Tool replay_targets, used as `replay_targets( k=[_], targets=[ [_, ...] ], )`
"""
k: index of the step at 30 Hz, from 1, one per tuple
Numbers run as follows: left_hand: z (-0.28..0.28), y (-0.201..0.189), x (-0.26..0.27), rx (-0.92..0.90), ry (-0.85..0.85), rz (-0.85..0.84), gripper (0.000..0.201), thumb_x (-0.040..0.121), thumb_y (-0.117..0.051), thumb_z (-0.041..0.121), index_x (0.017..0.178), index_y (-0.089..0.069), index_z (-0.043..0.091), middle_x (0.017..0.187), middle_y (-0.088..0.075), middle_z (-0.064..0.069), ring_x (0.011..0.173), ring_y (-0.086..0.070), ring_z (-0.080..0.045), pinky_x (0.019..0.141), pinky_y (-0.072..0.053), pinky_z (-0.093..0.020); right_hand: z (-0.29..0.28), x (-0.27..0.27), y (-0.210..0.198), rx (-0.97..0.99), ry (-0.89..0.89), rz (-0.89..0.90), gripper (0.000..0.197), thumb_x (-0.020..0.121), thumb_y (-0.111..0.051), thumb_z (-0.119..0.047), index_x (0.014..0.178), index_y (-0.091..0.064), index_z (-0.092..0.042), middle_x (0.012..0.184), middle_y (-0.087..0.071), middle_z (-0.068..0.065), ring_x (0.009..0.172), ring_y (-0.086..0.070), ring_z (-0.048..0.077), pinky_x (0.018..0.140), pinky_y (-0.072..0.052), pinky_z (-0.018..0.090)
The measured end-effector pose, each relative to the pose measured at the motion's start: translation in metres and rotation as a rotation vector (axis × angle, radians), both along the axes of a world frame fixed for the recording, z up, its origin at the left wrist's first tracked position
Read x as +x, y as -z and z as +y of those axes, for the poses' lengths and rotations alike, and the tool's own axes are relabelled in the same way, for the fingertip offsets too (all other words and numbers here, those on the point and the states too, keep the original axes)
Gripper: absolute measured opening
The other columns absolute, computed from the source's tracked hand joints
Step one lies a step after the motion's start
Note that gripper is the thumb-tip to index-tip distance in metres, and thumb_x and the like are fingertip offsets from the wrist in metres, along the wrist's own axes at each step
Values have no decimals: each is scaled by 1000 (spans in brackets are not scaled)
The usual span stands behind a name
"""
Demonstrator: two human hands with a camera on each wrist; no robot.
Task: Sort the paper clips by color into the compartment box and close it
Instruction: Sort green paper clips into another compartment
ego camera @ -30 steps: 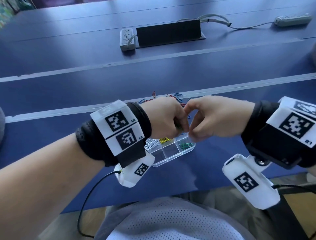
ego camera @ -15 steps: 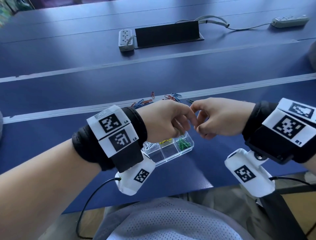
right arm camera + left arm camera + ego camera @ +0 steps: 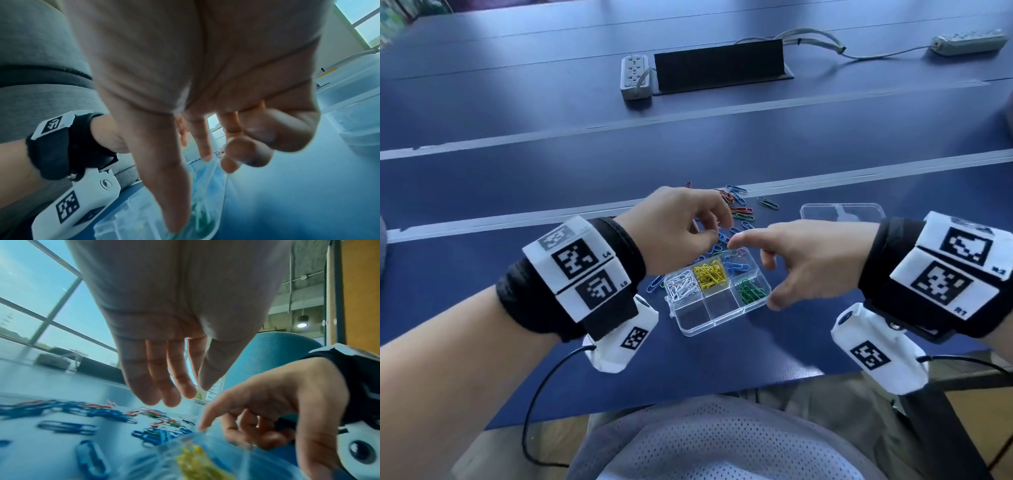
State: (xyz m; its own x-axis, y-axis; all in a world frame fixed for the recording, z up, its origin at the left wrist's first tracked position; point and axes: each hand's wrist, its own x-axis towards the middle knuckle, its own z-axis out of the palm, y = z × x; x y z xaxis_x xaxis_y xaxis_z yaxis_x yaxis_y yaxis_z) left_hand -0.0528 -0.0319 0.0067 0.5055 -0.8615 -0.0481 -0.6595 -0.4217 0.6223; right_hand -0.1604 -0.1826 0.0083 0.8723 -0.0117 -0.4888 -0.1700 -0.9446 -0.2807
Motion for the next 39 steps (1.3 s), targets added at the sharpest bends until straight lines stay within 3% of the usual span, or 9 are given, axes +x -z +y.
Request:
replay_targets(
  k=[4,7,9,12,19,24,27,34,39],
  targets=[
    [11,8,17,41,-74,-57,16,82,-60,16,88,-65,31,72,-60,10,56,-50,-4,59,-40,-8,-2,-3,-2,22,7,41,73,68,-78,-34,129,-39,-39,97,-50,-7,59,-42,-1,58,-37,17],
    [23,11,29,120,-120,-67,12,82,-63,20,88,-65,30,70,-58,9,56,-49,1,58,-38,-10,-9,-1,-10,66,73,70,54,71,-76,-35,117,-49,-40,95,-57,-6,55,-47,1,54,-38,16],
    [31,13,34,201,-137,-87,7,81,-65,23,86,-65,29,69,-58,10,57,-49,8,60,-38,-12,-17,8,-10,42,136,-18,38,77,-70,-35,113,-56,-34,85,-61,-8,60,-50,2,60,-41,20],
    [36,15,35,306,-130,-116,5,80,-67,25,82,-65,29,64,-57,11,55,-50,2,58,-39,-15,-23,28,-4,-21,208,-130,24,84,-62,-28,108,-63,-28,74,-65,-8,63,-55,6,73,-47,26],
    [35,11,37,386,-97,-160,8,78,-68,24,86,-68,24,74,-65,6,62,-51,1,62,-43,-19,-17,60,8,-144,146,-163,32,79,-67,-16,108,-66,-29,86,-56,-2,96,-60,23,86,-52,32],
    [33,12,41,426,-105,-158,14,77,-69,21,91,-67,23,73,-62,12,63,-50,2,73,-47,-23,-13,63,9,-183,119,-177,20,75,-64,-9,90,-71,-21,87,-68,2,87,-63,24,75,-53,28],
    [31,13,43,453,-91,-171,20,77,-69,18,96,-65,24,71,-60,13,63,-47,5,73,-46,-24,-8,64,11,-223,92,-171,24,76,-61,-9,96,-66,-22,85,-59,-1,88,-58,25,73,-48,26],
    [25,12,41,414,-65,-212,18,84,-63,22,101,-66,25,78,-63,8,66,-50,-6,72,-43,-23,-8,64,13,-196,112,-93,31,79,-64,-18,110,-56,-20,73,-42,-9,86,-45,19,72,-38,25],
    [15,12,40,500,58,-293,30,84,-63,19,110,-65,35,96,-69,9,82,-50,-10,77,-44,-24,-9,60,9,-75,167,-158,14,79,-59,-17,86,-66,-27,61,-45,-7,66,-45,15,70,-39,24]
  ],
)
